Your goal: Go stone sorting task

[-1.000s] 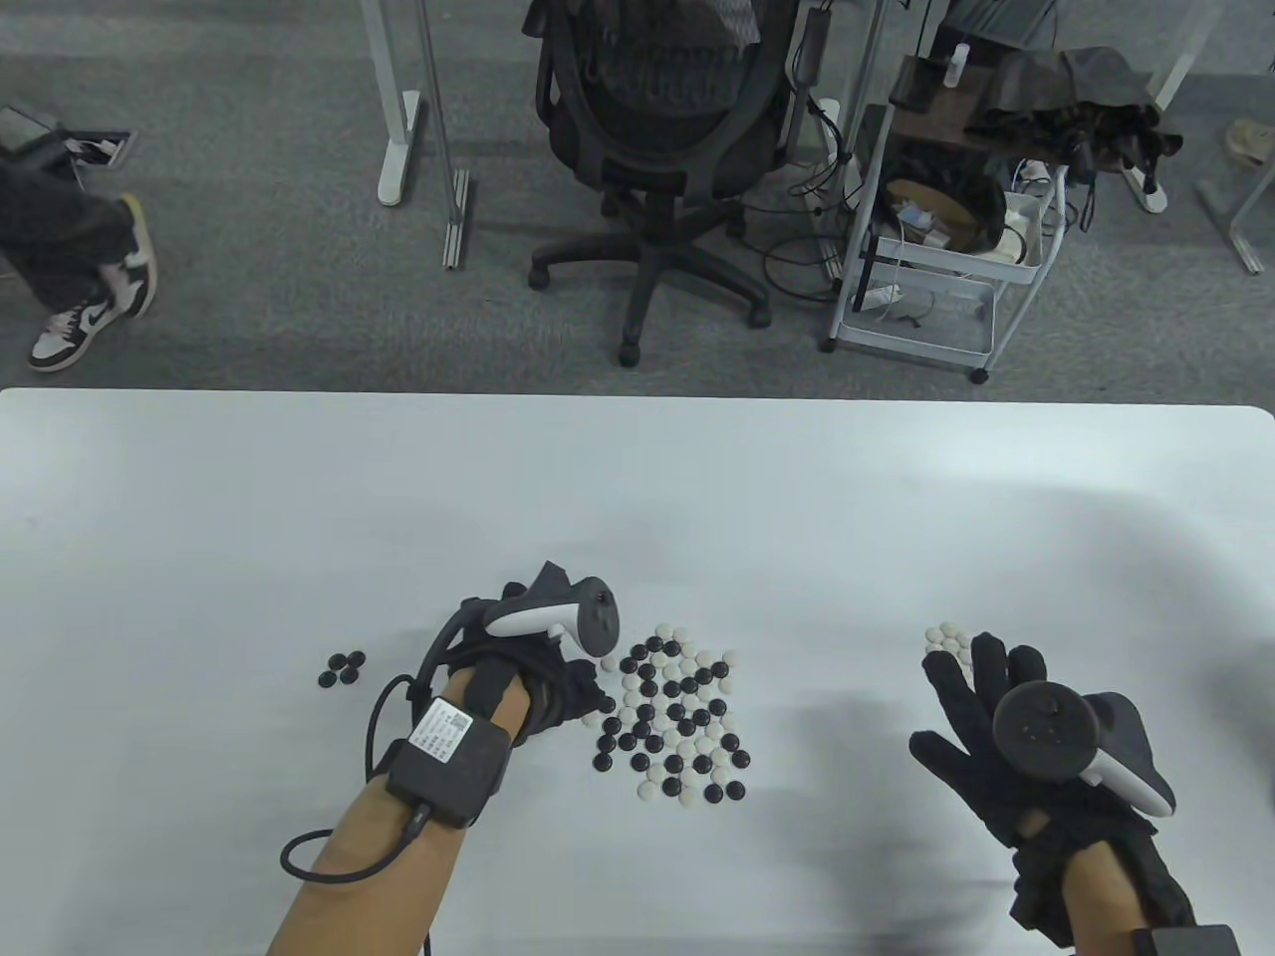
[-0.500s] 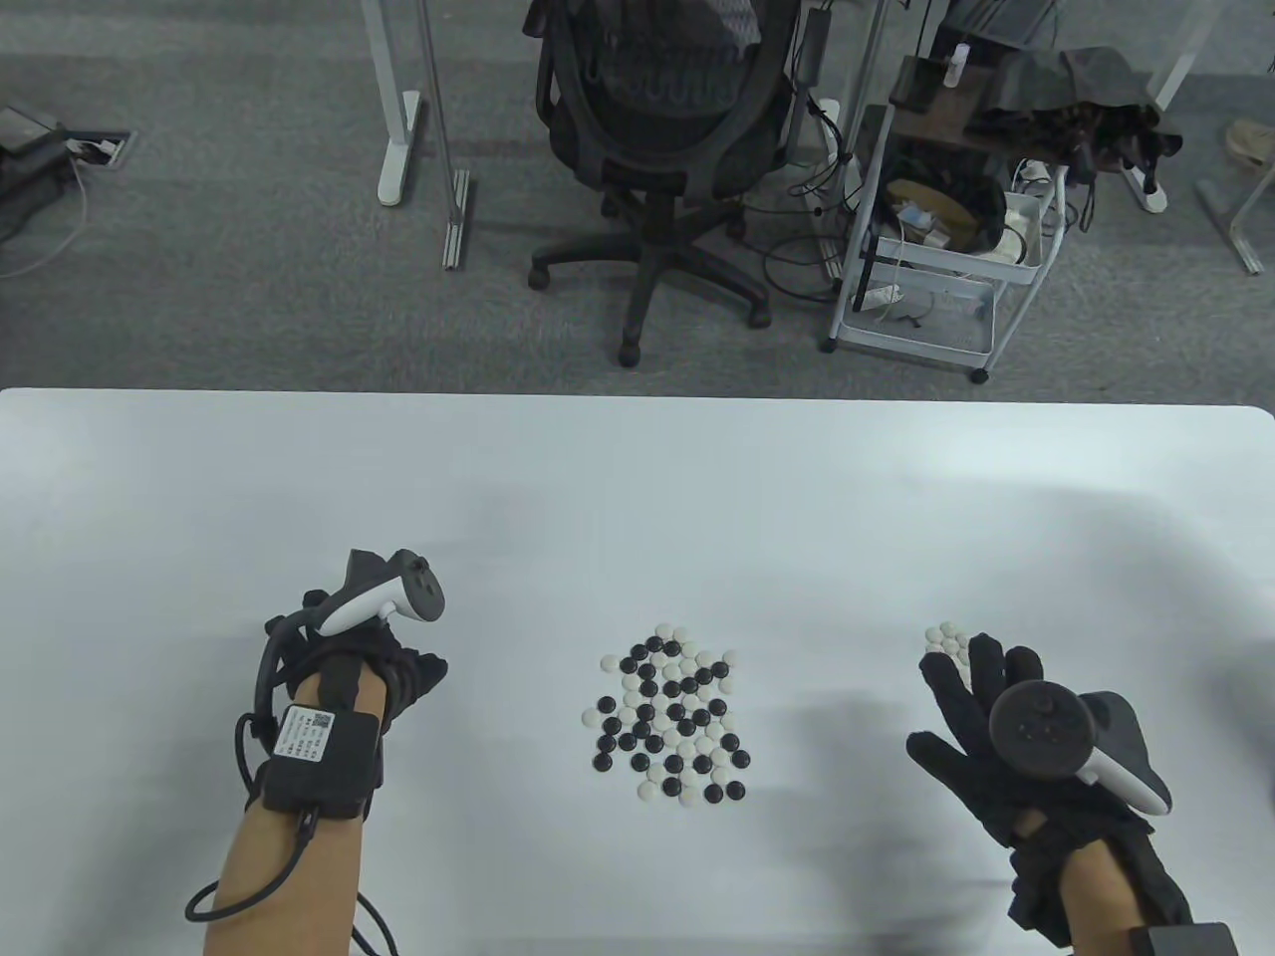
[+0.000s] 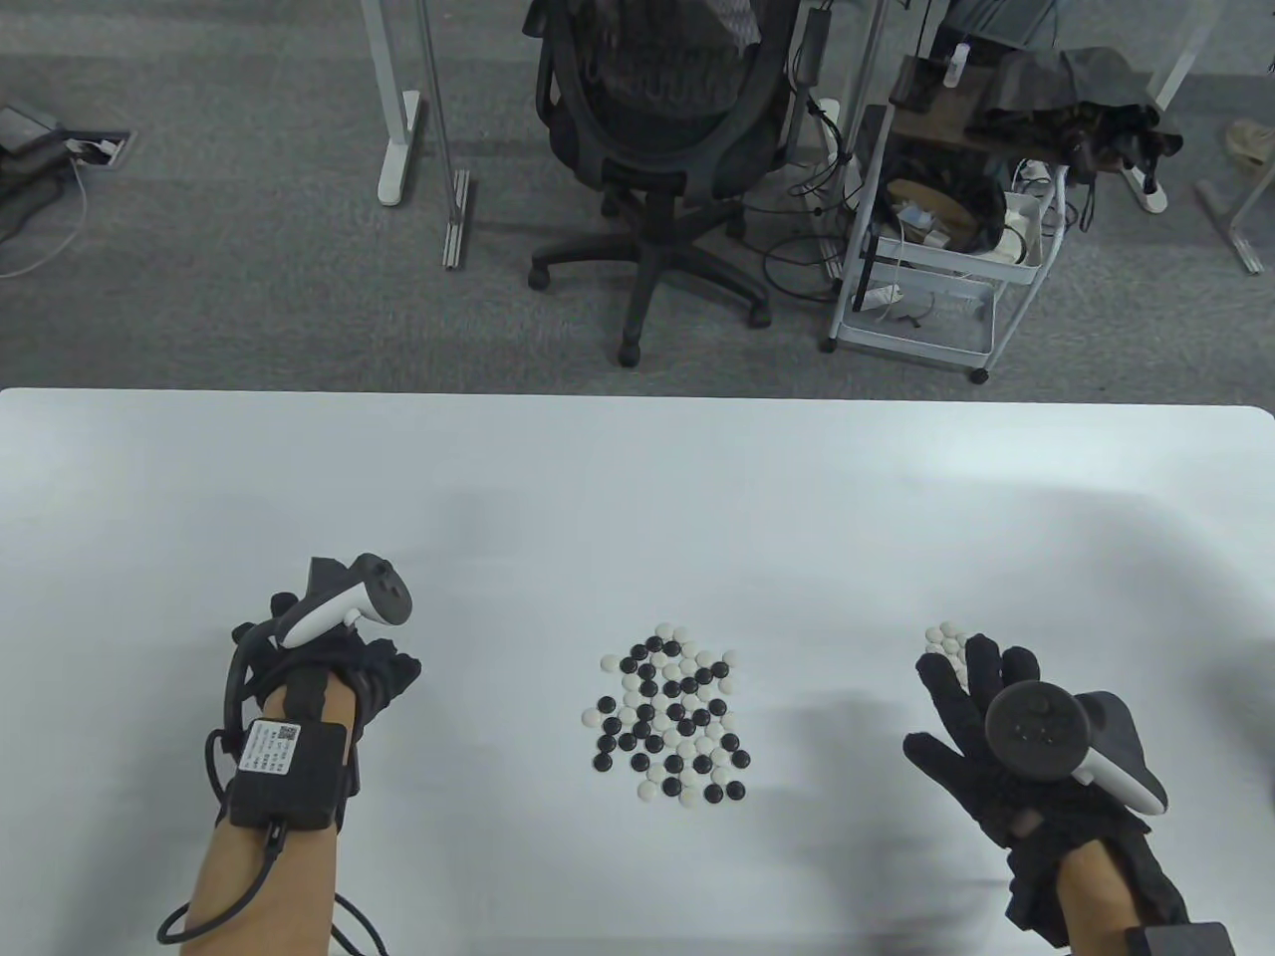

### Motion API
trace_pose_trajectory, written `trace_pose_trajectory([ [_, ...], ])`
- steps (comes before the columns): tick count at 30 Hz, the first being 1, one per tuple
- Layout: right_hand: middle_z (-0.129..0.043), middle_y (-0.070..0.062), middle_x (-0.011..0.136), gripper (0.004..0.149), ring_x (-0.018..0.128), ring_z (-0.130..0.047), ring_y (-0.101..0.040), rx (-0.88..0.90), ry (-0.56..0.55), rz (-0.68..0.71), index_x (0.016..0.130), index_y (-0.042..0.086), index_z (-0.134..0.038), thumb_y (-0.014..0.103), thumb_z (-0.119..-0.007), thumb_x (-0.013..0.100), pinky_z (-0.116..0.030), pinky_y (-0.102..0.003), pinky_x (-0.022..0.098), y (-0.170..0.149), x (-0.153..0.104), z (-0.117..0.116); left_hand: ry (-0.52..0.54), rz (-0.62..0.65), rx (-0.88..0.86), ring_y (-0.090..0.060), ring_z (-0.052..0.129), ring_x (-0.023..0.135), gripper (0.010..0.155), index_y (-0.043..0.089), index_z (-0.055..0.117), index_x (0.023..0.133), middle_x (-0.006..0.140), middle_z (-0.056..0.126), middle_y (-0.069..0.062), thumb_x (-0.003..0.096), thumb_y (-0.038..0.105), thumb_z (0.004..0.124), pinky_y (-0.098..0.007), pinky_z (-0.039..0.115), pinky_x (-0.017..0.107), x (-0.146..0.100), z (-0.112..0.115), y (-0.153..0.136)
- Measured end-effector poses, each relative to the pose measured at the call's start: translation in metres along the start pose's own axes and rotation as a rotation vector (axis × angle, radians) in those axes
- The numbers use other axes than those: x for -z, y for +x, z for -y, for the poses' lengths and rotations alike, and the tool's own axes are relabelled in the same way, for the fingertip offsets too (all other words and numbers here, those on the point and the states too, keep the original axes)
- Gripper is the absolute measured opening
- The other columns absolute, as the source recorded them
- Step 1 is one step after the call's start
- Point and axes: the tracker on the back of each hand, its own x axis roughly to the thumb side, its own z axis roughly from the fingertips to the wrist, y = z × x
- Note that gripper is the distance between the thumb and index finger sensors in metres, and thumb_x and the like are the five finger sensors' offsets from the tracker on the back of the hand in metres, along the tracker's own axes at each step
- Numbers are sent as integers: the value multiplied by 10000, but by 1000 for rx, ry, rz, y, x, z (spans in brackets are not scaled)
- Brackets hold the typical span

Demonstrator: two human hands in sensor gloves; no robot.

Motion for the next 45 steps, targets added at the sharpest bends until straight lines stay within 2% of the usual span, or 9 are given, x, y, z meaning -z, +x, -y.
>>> trace_pose_trajectory([
  [6,87,-326,1060,790,866,109,-594,-2,1,-2,1142,118,-141,542,-468,562,-43,-807,525,1,0,0,-2,184,123,-585,-119,935,659,254,611,1160,1165,-56,-281,564,488,451,-836,27,580,-19,-4,57],
  [14,87,-325,1060,790,867,109,-593,1,-3,1,1142,117,-142,542,-468,562,-44,-807,526,1,-1,0,-46,356,298,-602,-57,946,613,257,680,1134,1175,15,-299,589,463,490,-842,95,593,-30,12,134],
  [21,88,-325,1060,789,867,109,-594,6,-8,4,1142,118,-141,542,-468,562,-45,-808,526,0,-2,1,-62,434,326,-604,-88,928,598,290,529,1164,1143,-48,-308,590,448,473,-843,76,582,-21,23,167],
  [26,88,-326,1060,790,866,110,-594,8,-3,2,1142,117,-141,542,-469,562,-45,-808,526,-1,-2,1,-87,432,369,-598,-112,913,593,312,445,1165,1116,-93,-306,587,440,463,-844,66,579,-12,38,175],
  [28,87,-326,1060,789,866,109,-594,8,-5,3,1142,117,-142,541,-469,563,-45,-808,525,-1,-2,2,-61,424,362,-595,-120,909,595,313,429,1167,1108,-109,-301,586,439,457,-843,64,581,-12,38,170],
  [31,87,-326,1060,789,867,109,-594,12,-9,6,1142,117,-141,541,-470,563,-44,-809,526,-1,-3,3,-20,336,383,-594,-126,909,605,299,433,1171,1105,-120,-298,583,440,449,-843,59,584,-12,36,148],
  [35,88,-326,1060,790,864,130,-593,14,-6,3,1142,117,-141,541,-469,563,-44,-809,526,-1,-4,3,-33,235,272,-597,-124,910,604,282,453,1167,1110,-111,-304,583,435,452,-842,56,581,-10,35,90],
  [40,89,-327,1059,790,864,129,-593,14,-1,-2,1142,118,-140,541,-470,563,-44,-809,527,-2,-4,3,-9,85,203,-603,-111,917,603,255,473,1166,1124,-81,-313,587,425,467,-842,57,581,-21,47,18],
  [45,89,-327,1058,790,866,109,-594,14,3,-6,1141,116,-141,541,-470,563,-46,-809,526,-1,-3,3,-7,-18,91,-600,-124,916,619,245,443,1172,1114,-102,-318,578,421,457,-840,39,579,-25,55,-35],
])
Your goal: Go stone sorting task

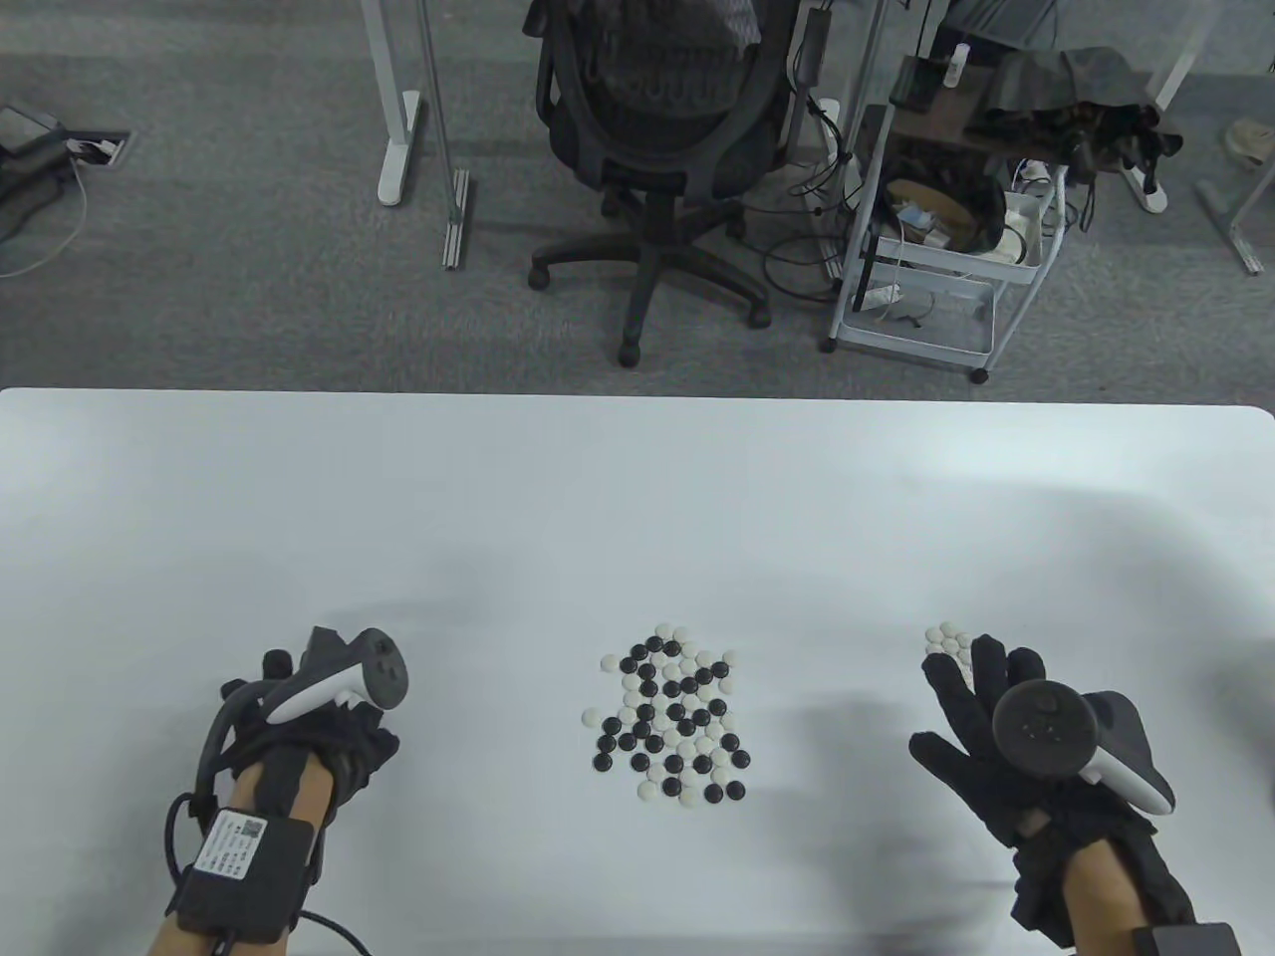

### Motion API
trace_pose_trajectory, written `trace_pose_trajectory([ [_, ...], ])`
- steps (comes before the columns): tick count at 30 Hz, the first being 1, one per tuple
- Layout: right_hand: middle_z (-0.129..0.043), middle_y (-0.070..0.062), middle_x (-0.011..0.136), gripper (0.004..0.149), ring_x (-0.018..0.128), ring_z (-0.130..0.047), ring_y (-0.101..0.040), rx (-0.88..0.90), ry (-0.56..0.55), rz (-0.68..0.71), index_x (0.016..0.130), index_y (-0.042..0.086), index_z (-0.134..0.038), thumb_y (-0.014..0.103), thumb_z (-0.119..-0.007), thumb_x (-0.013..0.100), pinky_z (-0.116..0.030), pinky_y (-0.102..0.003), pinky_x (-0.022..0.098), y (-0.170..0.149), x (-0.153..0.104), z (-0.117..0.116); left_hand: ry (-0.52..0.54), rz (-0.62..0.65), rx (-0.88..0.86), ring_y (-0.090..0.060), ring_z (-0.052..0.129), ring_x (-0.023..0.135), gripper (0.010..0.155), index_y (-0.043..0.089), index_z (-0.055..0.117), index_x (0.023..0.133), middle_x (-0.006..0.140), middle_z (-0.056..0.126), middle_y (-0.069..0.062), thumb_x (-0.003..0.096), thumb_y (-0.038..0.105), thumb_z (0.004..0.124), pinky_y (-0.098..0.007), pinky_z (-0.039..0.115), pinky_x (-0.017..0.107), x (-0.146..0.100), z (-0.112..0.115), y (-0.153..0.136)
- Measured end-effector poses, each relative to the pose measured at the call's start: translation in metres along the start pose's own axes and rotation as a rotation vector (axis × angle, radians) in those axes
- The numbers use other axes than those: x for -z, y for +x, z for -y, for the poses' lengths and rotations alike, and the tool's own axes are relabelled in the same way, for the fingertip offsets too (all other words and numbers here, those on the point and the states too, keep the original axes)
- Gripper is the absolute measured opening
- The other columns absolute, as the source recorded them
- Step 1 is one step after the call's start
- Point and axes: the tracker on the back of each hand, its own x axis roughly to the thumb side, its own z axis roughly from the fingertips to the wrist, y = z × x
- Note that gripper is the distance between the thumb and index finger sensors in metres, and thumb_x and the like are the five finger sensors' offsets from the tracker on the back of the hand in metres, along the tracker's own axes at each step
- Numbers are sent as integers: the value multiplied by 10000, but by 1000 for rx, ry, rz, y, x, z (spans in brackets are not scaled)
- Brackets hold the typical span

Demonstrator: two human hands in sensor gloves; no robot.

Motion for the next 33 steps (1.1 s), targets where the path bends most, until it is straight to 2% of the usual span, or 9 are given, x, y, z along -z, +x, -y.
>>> trace_pose_trajectory([
  [5,88,-326,1058,789,866,109,-594,-1,5,-3,1141,117,-140,541,-469,563,-47,-810,527,0,1,0,7,-12,-82,-591,-173,904,639,257,331,1175,1081,-166,-325,563,424,418,-837,6,576,9,5,-19],
  [14,91,-328,1056,790,865,110,-595,-3,15,-12,1141,116,-138,542,-468,563,-48,-810,526,1,1,-1,17,-25,-95,-588,-192,898,637,282,269,1170,1066,-201,-322,565,426,405,-836,-3,580,19,1,-19],
  [19,90,-327,1056,792,864,109,-596,2,10,-8,1141,115,-136,541,-469,563,-48,-810,526,1,0,1,87,35,-131,-587,-211,891,668,276,259,1184,1057,-219,-319,550,452,378,-838,-13,574,6,-17,-8],
  [20,90,-327,1057,787,865,109,-596,2,9,-7,1139,118,-138,541,-469,563,-48,-810,526,2,0,1,109,67,-130,-589,-209,892,674,271,280,1188,1061,-217,-319,549,460,380,-839,-11,573,1,-22,0],
  [26,90,-328,1057,791,865,109,-595,2,6,-3,1141,114,-138,541,-469,563,-47,-810,526,2,0,1,80,190,33,-607,-151,907,691,201,511,1193,1114,-114,-345,566,477,413,-841,31,570,-21,-30,57],
  [30,90,-327,1057,790,865,109,-595,1,9,-2,1141,116,-139,541,-469,563,-48,-810,526,2,0,0,89,275,150,-626,-101,921,676,200,550,1185,1127,-57,-380,578,479,445,-844,59,569,-36,-32,104],
  [33,89,-328,1057,788,865,110,-595,1,8,1,1141,117,-142,541,-470,564,-49,-809,527,2,0,0,58,359,215,-633,-69,926,657,197,617,1167,1136,-10,-394,588,470,468,-844,82,569,-46,-29,136],
])
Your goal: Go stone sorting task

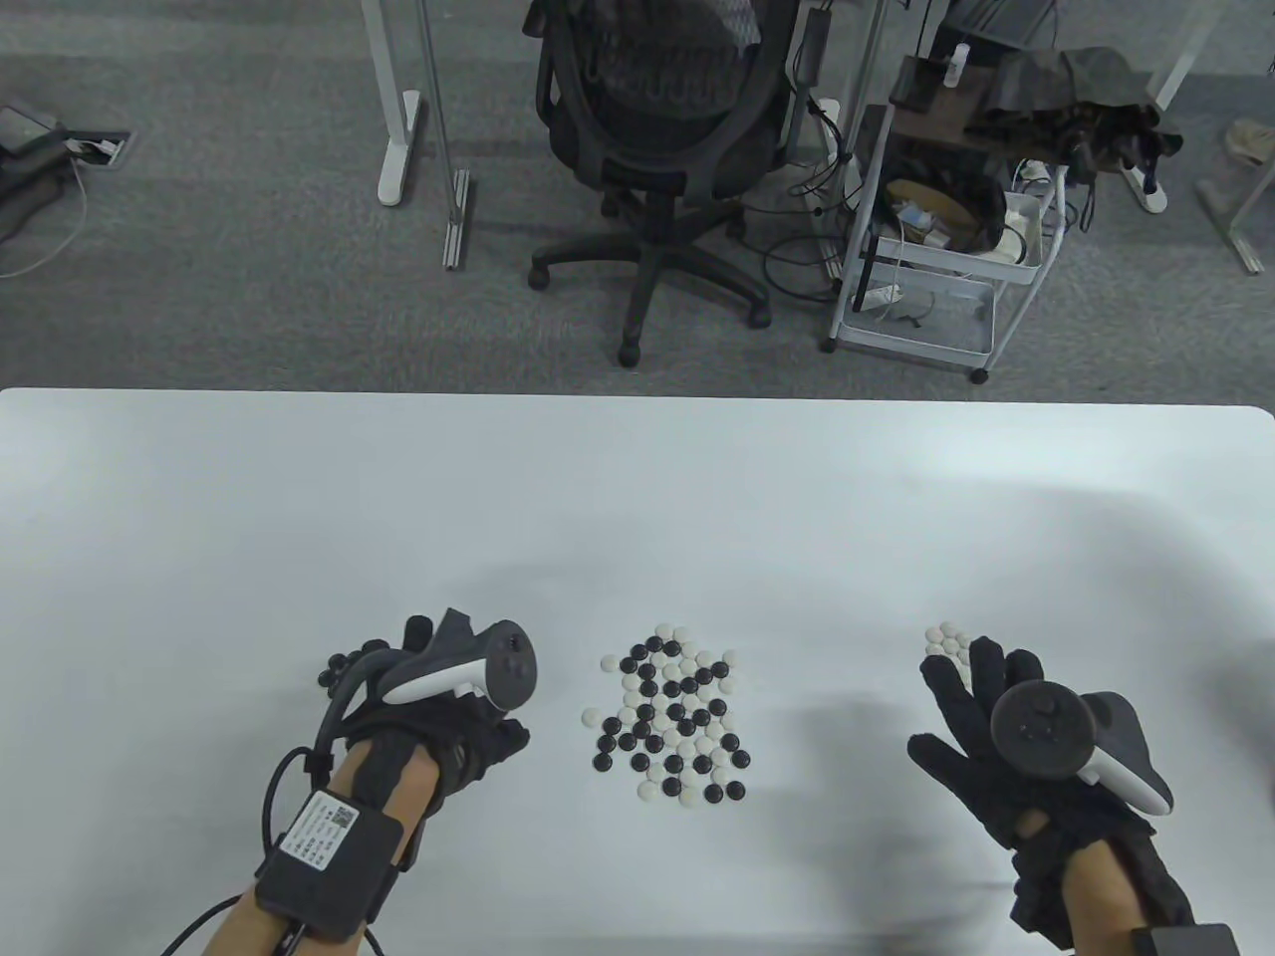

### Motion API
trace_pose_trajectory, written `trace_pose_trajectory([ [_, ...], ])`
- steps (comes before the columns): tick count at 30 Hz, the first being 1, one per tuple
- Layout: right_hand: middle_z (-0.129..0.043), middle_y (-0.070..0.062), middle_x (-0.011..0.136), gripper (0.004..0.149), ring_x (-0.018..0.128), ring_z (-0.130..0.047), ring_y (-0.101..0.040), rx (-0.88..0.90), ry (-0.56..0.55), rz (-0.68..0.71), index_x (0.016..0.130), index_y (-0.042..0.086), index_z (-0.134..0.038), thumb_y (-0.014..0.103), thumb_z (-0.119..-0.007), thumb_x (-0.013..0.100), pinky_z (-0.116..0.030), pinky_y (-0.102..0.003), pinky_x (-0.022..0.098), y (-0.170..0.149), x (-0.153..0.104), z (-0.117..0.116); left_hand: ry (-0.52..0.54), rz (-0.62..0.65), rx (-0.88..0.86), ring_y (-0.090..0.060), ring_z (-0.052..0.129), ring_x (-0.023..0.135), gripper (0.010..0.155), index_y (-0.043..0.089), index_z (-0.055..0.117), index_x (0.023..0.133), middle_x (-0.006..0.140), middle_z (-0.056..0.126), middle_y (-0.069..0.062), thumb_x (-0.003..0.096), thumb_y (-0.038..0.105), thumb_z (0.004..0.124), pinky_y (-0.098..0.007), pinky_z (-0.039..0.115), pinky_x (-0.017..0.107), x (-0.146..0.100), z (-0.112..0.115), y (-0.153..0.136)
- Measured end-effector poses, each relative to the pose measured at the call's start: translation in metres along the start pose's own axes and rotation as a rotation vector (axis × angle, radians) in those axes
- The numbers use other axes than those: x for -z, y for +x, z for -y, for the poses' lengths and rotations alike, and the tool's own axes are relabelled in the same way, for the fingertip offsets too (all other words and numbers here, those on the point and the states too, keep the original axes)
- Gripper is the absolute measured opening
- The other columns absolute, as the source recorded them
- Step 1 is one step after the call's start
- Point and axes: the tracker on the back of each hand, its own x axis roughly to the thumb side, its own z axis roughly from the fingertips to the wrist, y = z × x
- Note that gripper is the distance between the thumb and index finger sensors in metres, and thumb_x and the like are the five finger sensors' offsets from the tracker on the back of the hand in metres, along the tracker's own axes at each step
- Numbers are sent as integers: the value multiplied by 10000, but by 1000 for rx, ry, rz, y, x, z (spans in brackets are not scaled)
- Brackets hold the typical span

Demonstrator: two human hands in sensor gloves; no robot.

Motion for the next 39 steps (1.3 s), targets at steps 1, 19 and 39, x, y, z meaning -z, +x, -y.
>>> trace_pose_trajectory([
  [1,90,-327,1057,790,865,109,-596,-1,0,0,1142,115,-141,541,-471,564,-49,-810,526,0,0,0,-11,27,17,-634,-57,929,651,199,641,1158,1143,9,-393,590,470,476,-843,89,570,1,0,10],
  [19,90,-327,1057,787,865,109,-595,0,-5,7,1140,117,-142,541,-471,564,-48,-810,527,0,-1,-1,-94,22,113,-625,-90,911,622,248,405,1177,1124,-65,-353,598,462,478,-841,69,559,11,46,17],
  [39,91,-328,1056,790,864,110,-596,-9,3,-6,1141,115,-141,540,-472,564,-49,-810,527,1,0,-2,-61,-349,-305,-575,-199,900,607,317,344,1168,1091,-182,-289,581,435,445,-830,-20,574,-2,62,-144],
])
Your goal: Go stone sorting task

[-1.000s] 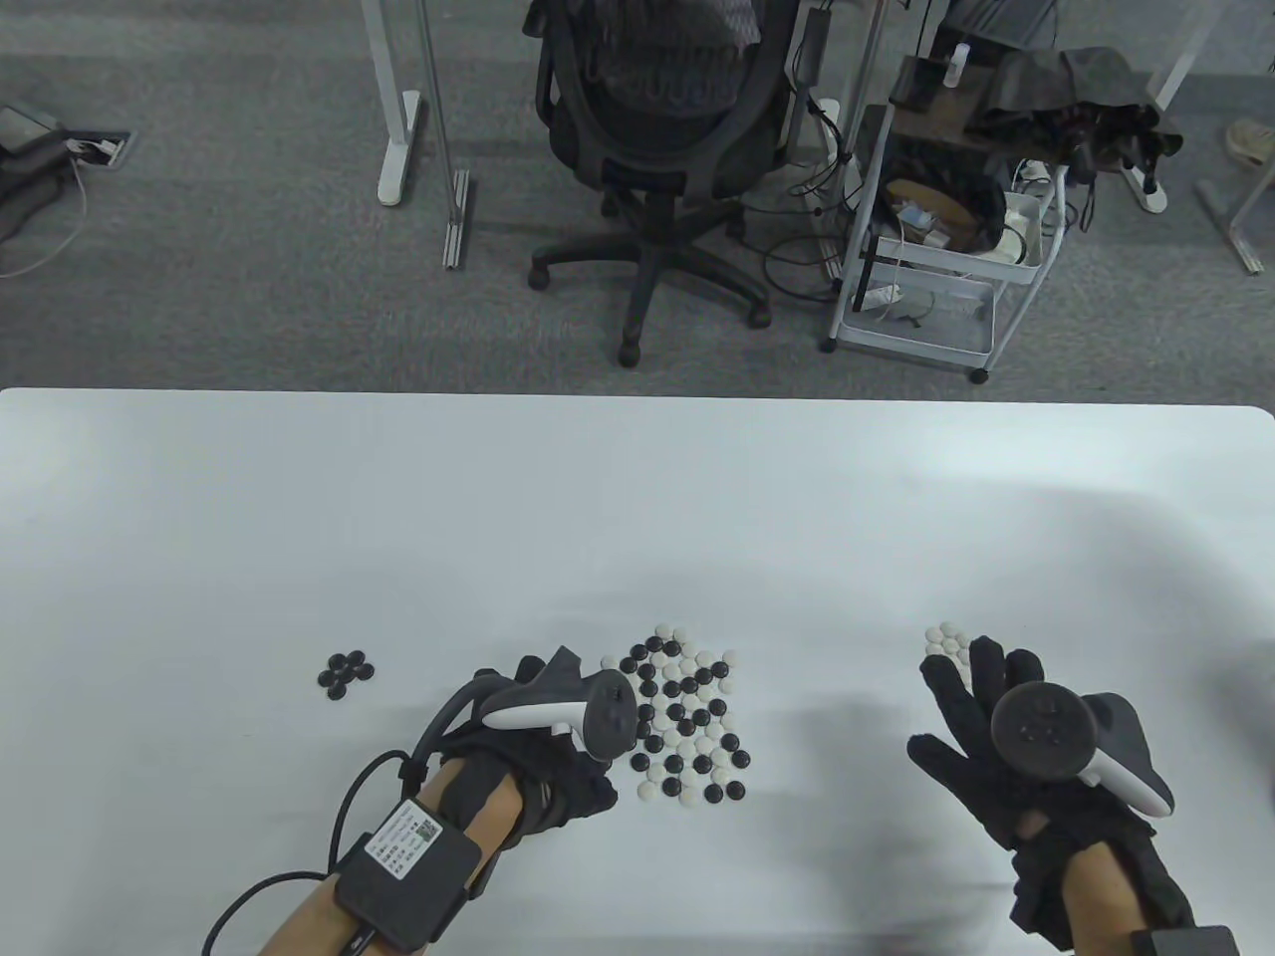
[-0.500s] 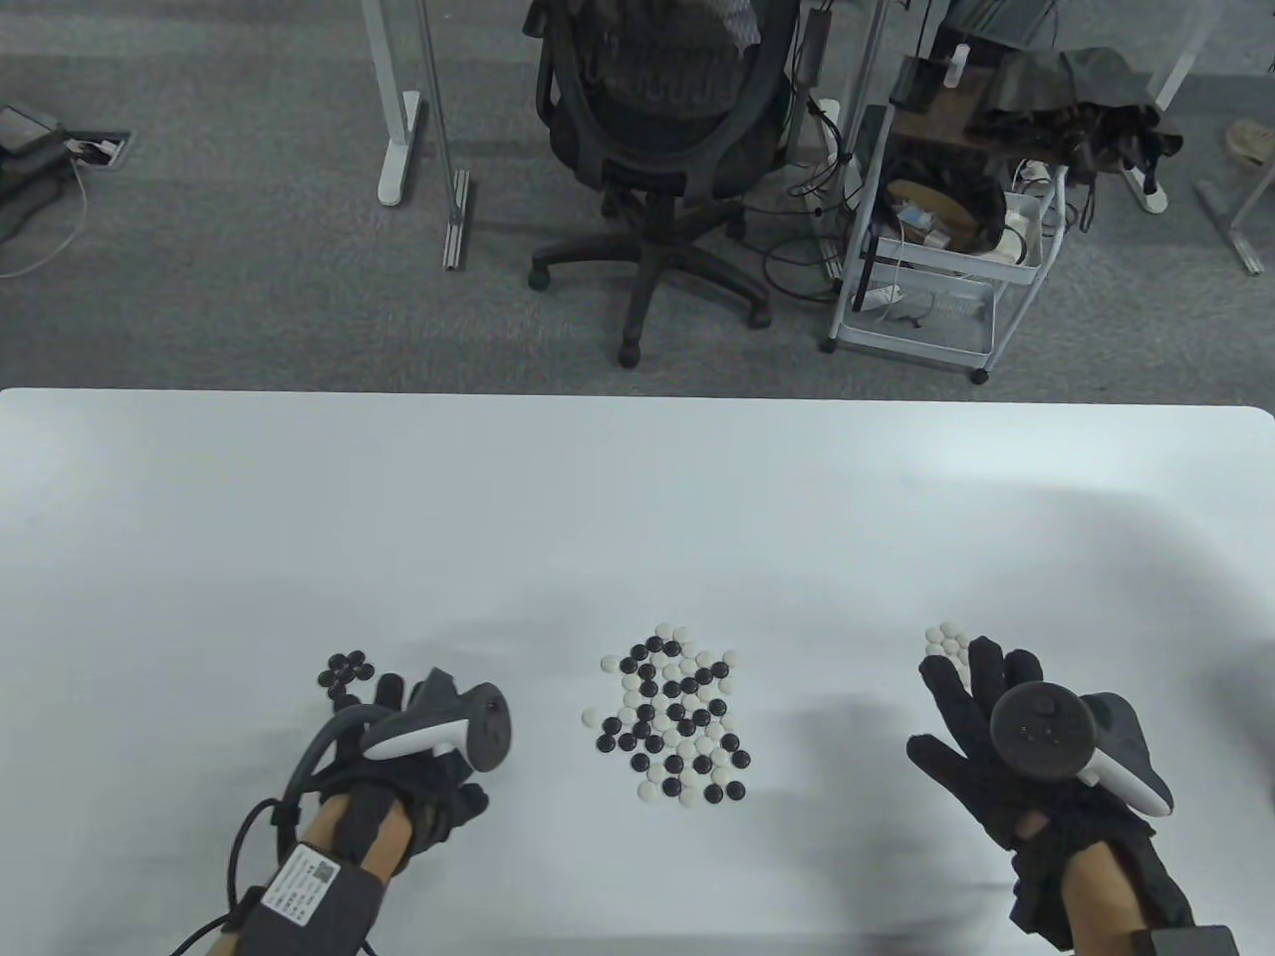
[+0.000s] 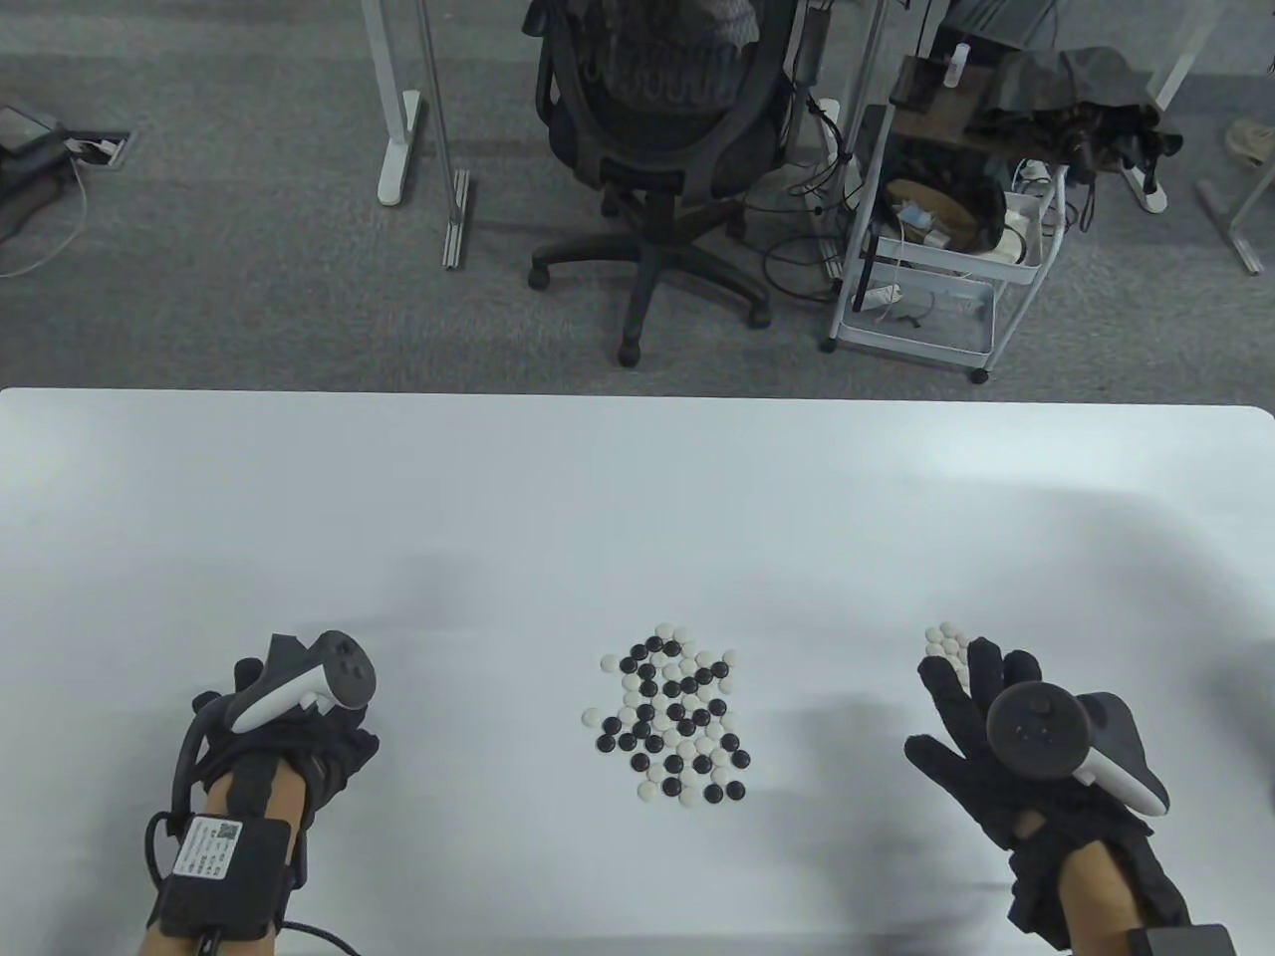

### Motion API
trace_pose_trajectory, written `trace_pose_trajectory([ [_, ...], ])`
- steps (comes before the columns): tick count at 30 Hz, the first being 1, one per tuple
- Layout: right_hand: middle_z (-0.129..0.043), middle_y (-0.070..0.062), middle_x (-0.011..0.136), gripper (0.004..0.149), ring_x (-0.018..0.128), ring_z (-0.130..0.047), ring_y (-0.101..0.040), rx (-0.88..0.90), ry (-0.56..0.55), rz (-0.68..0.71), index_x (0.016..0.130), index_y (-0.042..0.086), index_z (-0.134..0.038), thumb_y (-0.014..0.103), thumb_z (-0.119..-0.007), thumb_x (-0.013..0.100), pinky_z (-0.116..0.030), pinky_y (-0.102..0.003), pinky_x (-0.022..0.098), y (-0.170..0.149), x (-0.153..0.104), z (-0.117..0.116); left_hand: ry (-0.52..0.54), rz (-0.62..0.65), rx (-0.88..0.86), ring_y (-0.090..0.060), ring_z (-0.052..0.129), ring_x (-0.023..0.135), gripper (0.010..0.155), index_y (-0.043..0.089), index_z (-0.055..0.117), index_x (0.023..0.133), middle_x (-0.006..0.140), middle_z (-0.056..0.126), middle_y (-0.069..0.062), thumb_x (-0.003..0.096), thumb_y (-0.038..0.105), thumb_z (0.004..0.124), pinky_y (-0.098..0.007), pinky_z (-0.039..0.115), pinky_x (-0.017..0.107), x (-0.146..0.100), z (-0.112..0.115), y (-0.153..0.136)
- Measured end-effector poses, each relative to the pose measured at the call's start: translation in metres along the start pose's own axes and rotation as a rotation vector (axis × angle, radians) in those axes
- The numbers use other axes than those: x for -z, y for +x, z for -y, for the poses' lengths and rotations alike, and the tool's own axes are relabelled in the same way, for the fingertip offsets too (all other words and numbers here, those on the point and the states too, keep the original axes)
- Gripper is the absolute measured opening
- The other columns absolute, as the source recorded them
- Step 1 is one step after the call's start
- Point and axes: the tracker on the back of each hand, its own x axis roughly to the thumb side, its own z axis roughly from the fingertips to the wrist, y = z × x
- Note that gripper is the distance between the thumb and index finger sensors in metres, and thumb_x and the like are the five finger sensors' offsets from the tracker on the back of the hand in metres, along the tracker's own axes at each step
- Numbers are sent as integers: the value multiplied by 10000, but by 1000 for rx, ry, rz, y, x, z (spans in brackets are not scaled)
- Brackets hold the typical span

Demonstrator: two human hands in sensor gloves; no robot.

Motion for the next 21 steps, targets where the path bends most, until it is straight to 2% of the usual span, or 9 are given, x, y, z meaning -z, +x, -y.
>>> trace_pose_trajectory([
  [7,90,-329,1055,790,863,111,-596,4,-5,-2,1141,113,-142,540,-472,564,-51,-810,526,0,-1,1,-13,-38,-18,-562,-218,897,616,323,345,1170,1081,-203,-272,571,437,434,-827,-37,576,8,-13,3],
  [12,90,-328,1055,789,864,111,-596,10,-15,3,1141,115,-141,540,-472,564,-50,-810,526,-1,-2,3,46,1,-30,-571,-208,900,625,289,397,1183,1097,-181,-283,577,434,446,-829,-27,575,-3,-30,17],
  [16,91,-328,1055,790,863,109,-596,10,-13,1,1141,114,-142,540,-473,564,-49,-810,526,-1,-2,3,14,118,60,-598,-141,921,638,227,587,1169,1150,-68,-313,584,445,458,-834,18,572,-20,-35,58],
  [21,90,-327,1056,788,864,110,-595,8,-13,4,1141,116,-143,540,-472,565,-49,-810,527,-1,-2,3,7,272,224,-611,-83,934,635,224,653,1147,1168,-3,-324,586,458,470,-837,57,569,-34,-27,119],
])
